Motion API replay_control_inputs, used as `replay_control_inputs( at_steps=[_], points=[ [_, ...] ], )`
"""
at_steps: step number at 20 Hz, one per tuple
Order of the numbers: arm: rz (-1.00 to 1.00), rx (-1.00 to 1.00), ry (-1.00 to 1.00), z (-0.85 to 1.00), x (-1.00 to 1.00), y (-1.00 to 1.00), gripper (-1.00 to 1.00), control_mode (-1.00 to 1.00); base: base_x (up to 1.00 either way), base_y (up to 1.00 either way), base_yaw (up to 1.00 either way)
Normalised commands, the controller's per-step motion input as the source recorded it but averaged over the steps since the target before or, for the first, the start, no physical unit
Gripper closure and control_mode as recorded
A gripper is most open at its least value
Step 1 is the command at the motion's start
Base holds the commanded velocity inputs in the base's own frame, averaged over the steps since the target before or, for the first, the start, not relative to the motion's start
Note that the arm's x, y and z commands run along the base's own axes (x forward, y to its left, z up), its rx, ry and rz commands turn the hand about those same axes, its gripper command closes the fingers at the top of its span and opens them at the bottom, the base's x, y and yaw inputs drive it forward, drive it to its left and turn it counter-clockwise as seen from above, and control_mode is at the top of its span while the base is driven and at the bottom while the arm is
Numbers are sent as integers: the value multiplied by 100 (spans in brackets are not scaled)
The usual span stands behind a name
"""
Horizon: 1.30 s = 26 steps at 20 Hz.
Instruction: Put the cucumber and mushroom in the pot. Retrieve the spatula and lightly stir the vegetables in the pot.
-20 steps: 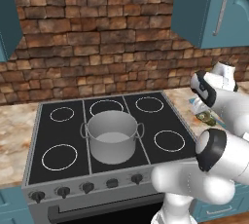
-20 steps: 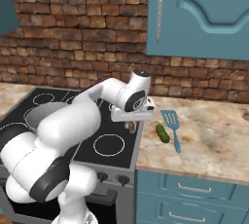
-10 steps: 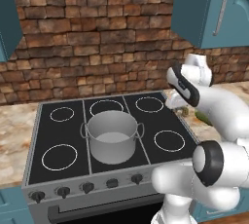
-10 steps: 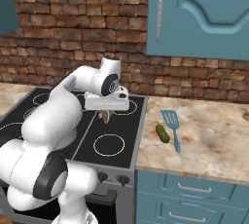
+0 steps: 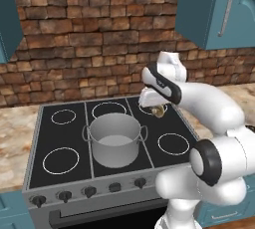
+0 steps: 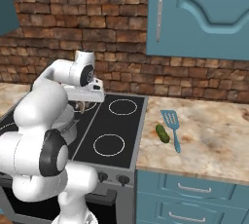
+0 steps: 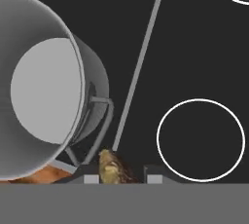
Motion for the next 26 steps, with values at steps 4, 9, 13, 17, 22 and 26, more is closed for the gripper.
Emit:
replay_control_inputs(
  at_steps=[4,9,13,17,22,26],
  points=[
    [-6,0,1,-4,34,95,100,-100,0,0,0],
    [-9,0,0,-24,31,85,100,-100,0,0,0],
    [-11,0,0,-50,11,53,100,-100,0,0,0],
    [-17,0,0,-46,0,37,100,-100,0,0,0],
    [-19,0,2,-36,0,25,100,-100,0,0,0],
    [-14,0,1,-23,-1,35,100,-100,0,0,0]
  ],
)
